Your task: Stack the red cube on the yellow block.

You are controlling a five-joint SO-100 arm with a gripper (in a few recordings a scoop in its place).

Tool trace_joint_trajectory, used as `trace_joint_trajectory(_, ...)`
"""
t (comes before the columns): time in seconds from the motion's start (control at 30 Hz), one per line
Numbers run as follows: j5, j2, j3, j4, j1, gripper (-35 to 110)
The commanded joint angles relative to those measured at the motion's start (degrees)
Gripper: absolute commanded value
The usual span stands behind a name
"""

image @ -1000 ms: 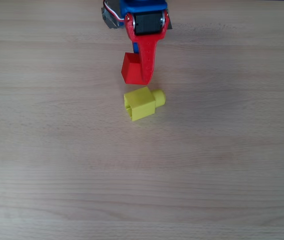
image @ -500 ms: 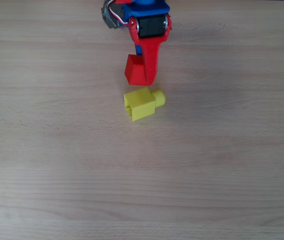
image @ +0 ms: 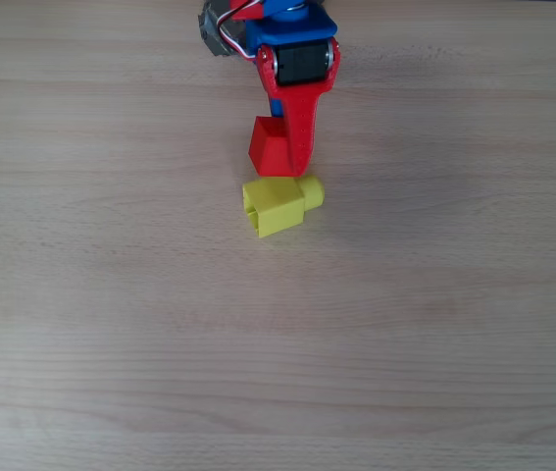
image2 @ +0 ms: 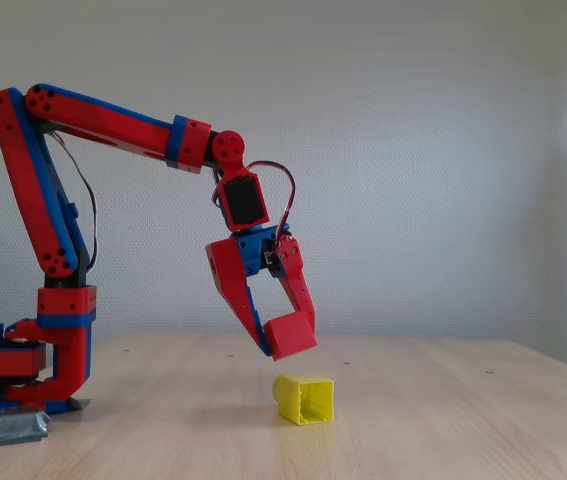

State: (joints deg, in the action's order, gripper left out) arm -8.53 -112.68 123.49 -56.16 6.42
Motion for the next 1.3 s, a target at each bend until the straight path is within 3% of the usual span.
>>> trace_joint_trajectory(0.0, -0.18, -1.76, -1.05, 0.35, 1.23, 0)
trace_joint_trajectory(0.7, -0.18, -1.58, 1.14, 2.72, 1.41, 0)
trace_joint_trajectory(0.77, 0.00, -1.58, 1.14, 2.72, 1.49, 4)
trace_joint_trajectory(0.93, 0.53, -0.97, 1.23, 2.90, 0.97, 36)
trace_joint_trajectory(1.27, 0.70, -2.37, 0.53, 2.37, -0.62, 44)
